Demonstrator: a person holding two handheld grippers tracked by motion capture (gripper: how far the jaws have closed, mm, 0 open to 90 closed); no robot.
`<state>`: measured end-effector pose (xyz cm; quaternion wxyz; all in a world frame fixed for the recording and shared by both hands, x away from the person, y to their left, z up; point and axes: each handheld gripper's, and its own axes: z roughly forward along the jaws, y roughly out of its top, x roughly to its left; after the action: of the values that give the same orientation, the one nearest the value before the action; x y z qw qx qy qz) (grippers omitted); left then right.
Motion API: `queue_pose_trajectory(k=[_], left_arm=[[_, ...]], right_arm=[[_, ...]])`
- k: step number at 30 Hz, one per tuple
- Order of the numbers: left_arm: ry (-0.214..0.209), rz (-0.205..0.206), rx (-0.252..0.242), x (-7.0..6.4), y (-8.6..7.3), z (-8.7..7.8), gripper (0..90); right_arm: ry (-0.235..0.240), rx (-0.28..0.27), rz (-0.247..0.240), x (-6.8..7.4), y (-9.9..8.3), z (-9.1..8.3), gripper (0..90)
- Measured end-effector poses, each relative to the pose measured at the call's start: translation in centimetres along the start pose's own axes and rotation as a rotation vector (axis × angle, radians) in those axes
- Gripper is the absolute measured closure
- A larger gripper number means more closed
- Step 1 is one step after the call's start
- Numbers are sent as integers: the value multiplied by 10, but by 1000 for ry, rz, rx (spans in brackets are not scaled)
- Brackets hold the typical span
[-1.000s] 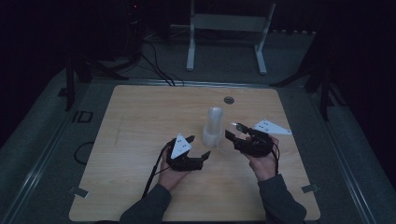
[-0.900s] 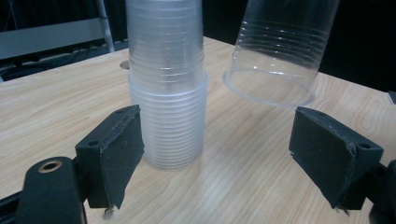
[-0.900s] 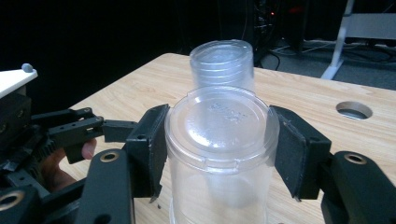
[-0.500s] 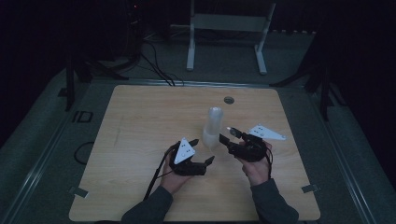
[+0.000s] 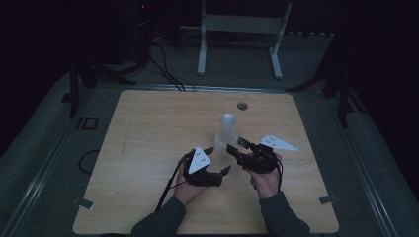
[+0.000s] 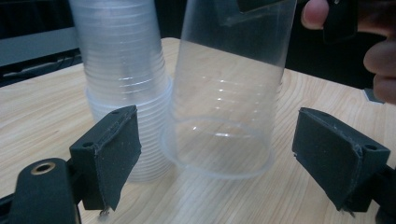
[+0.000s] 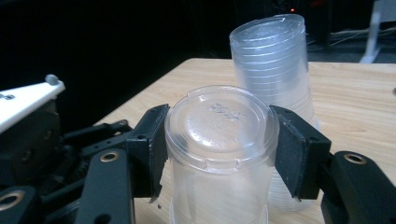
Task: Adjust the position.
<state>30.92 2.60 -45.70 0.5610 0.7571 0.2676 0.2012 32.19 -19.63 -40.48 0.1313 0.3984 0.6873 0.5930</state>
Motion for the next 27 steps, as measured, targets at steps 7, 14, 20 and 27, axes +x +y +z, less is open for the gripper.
queue_pose_trajectory(k=[7, 14, 20, 27], left_arm=[[-10, 6, -2, -3, 3, 4, 147], [-10, 4, 3, 0, 3, 3, 147], [-14, 14, 2, -1, 3, 4, 155], [-12, 10, 11, 0, 2, 5, 156]], right_arm=[[42, -15, 77, -5, -3, 0, 410], [66, -20, 111, -6, -6, 3, 410], [86, -20, 119, -3, -7, 6, 410], [106, -32, 147, -5, -8, 6, 410]])
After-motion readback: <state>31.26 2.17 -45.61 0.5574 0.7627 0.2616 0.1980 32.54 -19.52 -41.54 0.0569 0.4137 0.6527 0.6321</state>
